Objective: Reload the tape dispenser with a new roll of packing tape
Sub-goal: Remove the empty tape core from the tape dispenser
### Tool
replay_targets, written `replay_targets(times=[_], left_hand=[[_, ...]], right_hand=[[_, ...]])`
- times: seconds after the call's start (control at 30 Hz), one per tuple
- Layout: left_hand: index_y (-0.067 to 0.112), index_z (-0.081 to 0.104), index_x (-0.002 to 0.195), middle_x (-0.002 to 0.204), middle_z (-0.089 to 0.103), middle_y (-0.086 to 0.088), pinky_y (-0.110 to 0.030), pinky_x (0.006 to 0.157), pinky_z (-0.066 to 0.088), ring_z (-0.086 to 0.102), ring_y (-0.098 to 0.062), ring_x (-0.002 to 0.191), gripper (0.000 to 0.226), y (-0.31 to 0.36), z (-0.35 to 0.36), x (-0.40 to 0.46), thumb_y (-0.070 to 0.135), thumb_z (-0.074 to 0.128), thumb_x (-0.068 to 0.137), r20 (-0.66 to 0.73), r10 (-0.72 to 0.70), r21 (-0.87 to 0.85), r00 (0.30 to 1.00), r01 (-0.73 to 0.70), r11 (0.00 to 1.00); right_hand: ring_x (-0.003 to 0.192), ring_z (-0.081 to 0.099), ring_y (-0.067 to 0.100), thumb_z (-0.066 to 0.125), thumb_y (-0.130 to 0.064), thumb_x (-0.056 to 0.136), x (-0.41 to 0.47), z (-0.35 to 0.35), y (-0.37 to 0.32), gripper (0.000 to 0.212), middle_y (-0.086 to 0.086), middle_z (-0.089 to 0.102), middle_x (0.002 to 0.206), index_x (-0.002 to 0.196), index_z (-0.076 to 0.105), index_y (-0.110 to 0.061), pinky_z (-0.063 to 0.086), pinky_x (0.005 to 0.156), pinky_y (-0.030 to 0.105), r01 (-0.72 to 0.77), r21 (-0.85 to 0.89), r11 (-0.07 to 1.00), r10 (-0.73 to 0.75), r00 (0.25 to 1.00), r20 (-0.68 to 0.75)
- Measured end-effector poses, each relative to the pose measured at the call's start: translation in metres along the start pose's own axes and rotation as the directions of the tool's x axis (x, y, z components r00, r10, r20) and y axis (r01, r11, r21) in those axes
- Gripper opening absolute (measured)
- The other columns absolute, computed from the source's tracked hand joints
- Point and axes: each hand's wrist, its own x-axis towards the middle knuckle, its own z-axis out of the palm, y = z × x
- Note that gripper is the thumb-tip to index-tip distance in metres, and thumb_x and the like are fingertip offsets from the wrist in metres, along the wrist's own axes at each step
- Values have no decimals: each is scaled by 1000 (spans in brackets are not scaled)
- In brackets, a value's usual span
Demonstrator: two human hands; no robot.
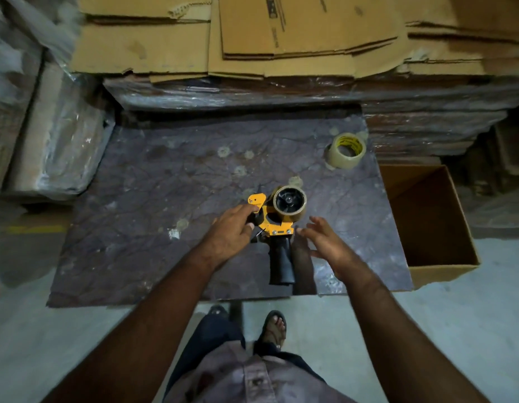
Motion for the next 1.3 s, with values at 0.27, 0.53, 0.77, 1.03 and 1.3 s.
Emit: replay_targets(times=[0.27,0.53,0.77,1.03,1.3], left_hand=[[26,46,145,156,44,4,-54,111,28,39,-22,143,48,19,-7,78,31,55,98,49,57,146,997,-64,987],[39,38,150,155,47,7,-63,115,17,28,-20,151,63,17,11,168,42,62,91,295,89,194,951,-151,969],[32,66,109,111,68,1,-58,105,20,43,-28,130,28,16,22,186,53,61,90,369,-82,219,926,-1,976],[25,66,102,106,68,2,-53,99,24,44,-24,127,27,18,35,180,49,63,90,207,-131,328,970,57,943],[25,57,114,103,68,2,-47,97,30,47,-22,119,35,26,39,163,44,70,86,58,-118,335,991,92,938]], right_hand=[[154,7,29,58,-41,95,56,14,-31,84,15,8,167,159,11,-13,13,120,35,226,-601,766,-272,962,16],[121,57,35,65,-14,86,92,12,-39,58,20,60,130,141,46,-14,42,93,30,-61,-480,875,-75,963,-259],[111,61,35,61,-15,89,102,14,-41,43,17,63,123,131,52,-18,42,79,28,-203,-459,865,45,942,-332],[109,57,40,57,-12,91,97,26,-55,45,20,47,126,133,45,-18,43,82,33,-217,-434,875,42,925,-378],[97,58,35,69,-4,79,82,39,-63,49,16,50,115,119,48,-21,51,75,39,-167,-446,879,-68,882,-466]])
